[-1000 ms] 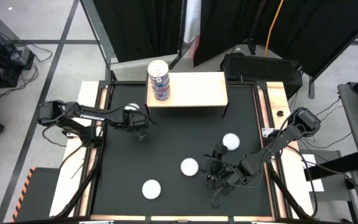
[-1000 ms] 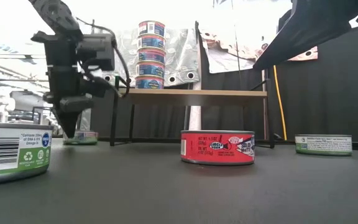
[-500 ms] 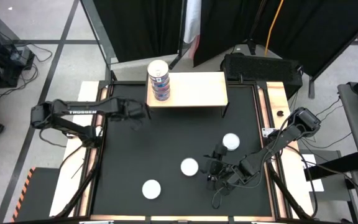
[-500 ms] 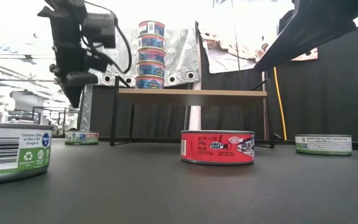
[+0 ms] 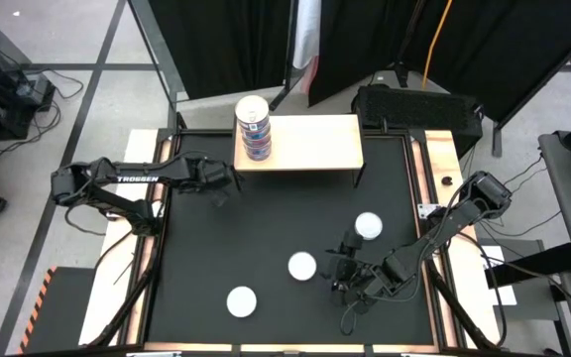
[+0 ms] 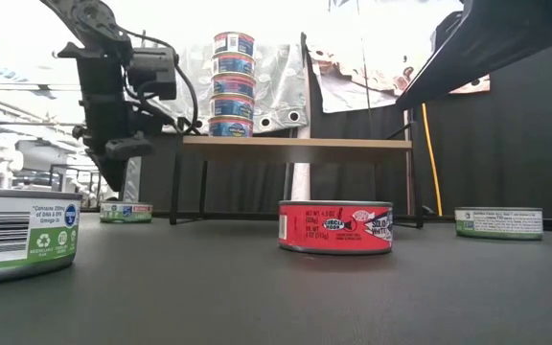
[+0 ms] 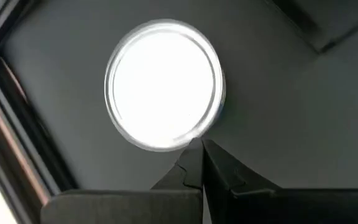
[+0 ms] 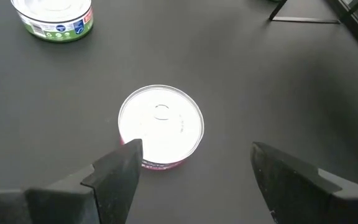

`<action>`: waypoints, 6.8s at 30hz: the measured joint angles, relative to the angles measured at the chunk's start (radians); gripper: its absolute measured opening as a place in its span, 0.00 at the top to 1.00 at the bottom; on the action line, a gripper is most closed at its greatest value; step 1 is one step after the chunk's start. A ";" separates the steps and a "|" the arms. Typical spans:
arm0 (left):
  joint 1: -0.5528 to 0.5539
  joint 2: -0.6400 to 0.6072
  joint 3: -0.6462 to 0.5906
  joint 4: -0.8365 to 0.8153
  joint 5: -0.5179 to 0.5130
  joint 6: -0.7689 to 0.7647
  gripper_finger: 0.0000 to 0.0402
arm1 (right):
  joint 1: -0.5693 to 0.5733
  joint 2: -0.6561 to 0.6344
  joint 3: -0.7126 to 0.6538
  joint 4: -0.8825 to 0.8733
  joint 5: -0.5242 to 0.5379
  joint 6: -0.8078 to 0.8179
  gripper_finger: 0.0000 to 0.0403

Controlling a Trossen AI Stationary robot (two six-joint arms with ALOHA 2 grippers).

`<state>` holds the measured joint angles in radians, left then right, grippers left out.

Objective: Stack canned seafood by type on shelf
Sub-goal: Put the green tuna can on the shelf

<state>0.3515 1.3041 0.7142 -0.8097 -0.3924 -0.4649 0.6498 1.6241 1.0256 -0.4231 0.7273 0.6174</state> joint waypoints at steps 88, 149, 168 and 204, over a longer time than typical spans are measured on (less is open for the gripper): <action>0.081 -0.011 -0.082 0.102 0.021 -0.048 1.00 | 0.001 0.000 -0.001 0.000 0.000 0.000 0.27; 0.077 -0.006 -0.160 0.119 0.078 -0.132 1.00 | 0.007 0.000 -0.001 0.000 -0.026 0.007 0.27; 0.037 -0.076 -0.110 0.112 0.057 -0.118 1.00 | 0.007 0.000 -0.001 0.000 -0.044 0.011 0.27; 0.119 0.008 -0.073 0.074 0.166 0.011 1.00 | 0.007 0.000 -0.001 0.003 -0.045 0.011 0.27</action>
<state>0.4703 1.3125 0.6415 -0.7357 -0.2263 -0.4535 0.6567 1.6238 1.0248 -0.4198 0.6825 0.6281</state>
